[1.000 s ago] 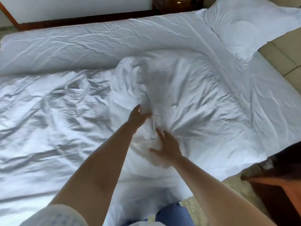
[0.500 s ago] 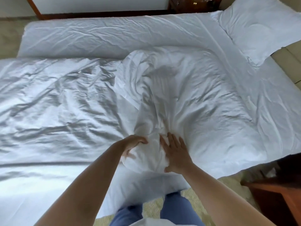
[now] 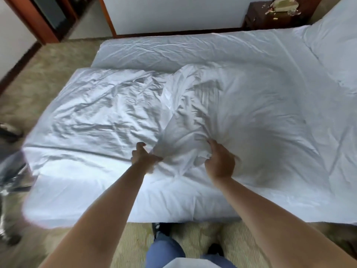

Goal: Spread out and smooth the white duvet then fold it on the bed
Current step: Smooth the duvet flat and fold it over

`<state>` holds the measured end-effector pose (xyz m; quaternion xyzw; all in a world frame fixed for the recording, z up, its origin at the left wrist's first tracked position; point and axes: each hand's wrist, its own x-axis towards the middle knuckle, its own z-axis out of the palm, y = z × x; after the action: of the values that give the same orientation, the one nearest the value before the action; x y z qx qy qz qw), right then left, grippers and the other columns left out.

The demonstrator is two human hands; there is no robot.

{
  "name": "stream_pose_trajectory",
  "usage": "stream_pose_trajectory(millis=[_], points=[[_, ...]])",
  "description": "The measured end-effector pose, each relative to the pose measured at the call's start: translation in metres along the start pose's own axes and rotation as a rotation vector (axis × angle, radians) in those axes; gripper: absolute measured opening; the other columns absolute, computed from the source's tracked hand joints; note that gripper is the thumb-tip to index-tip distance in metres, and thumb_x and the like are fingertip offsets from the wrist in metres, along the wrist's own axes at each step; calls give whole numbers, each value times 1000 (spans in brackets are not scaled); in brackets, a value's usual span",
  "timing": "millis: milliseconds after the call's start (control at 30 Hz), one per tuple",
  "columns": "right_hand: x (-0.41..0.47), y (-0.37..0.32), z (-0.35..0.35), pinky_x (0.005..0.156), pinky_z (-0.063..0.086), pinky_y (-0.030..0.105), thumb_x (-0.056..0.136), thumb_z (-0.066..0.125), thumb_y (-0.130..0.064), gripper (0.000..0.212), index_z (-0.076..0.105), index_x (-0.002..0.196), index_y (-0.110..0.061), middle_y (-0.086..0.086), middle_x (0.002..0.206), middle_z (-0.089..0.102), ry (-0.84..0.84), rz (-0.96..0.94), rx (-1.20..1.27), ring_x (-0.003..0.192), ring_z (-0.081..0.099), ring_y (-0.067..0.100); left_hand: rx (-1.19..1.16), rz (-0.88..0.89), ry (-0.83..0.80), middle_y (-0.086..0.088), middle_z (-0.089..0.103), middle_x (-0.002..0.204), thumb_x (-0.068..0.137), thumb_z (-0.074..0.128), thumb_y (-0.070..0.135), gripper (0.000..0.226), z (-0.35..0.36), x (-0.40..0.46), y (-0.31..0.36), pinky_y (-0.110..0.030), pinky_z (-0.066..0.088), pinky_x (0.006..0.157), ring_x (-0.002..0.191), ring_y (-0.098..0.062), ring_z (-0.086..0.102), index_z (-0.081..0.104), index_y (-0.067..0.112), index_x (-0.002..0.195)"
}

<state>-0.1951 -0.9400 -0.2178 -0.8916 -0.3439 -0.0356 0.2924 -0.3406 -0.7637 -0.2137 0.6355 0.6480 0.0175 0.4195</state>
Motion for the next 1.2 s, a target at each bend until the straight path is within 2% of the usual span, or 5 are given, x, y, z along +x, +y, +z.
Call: stream_pose_trajectory(millis=[333,467,667,1033,1200], points=[[7,-29,-39,53,53,29,54,49,0,45,72,91,-11,5,79,70,276,-183,189,63,67,29,-871,71,-857,-8,67,94,90,55,46,39,52,-68,78,-27,49,76,82,-18,63,67,10,99],[-5,-21,-44,56,51,27,63,40,-12,46,72,97,-14,1,84,69,253,-257,131,71,67,25,-983,-17,-779,-6,61,59,87,37,20,33,68,-61,73,-23,50,58,56,-19,61,61,8,68],[-29,26,11,106,34,31,76,68,-33,68,43,139,-22,3,144,38,-1038,-123,-148,130,36,25,-425,-165,-433,-9,61,77,85,60,3,12,100,-23,-8,-25,45,56,65,-18,56,60,12,78],[71,-22,42,113,23,33,69,73,-59,81,45,138,-26,-2,147,31,-1355,243,-28,140,24,20,-637,-141,-436,-7,52,97,88,42,-4,46,64,72,75,-29,36,74,87,-18,46,54,16,127],[133,-25,67,93,45,29,86,57,-36,30,64,111,-20,0,116,65,-807,313,-82,112,58,21,-649,-100,-515,-1,57,98,98,36,10,33,56,124,127,-25,39,70,78,-13,50,56,20,122]])
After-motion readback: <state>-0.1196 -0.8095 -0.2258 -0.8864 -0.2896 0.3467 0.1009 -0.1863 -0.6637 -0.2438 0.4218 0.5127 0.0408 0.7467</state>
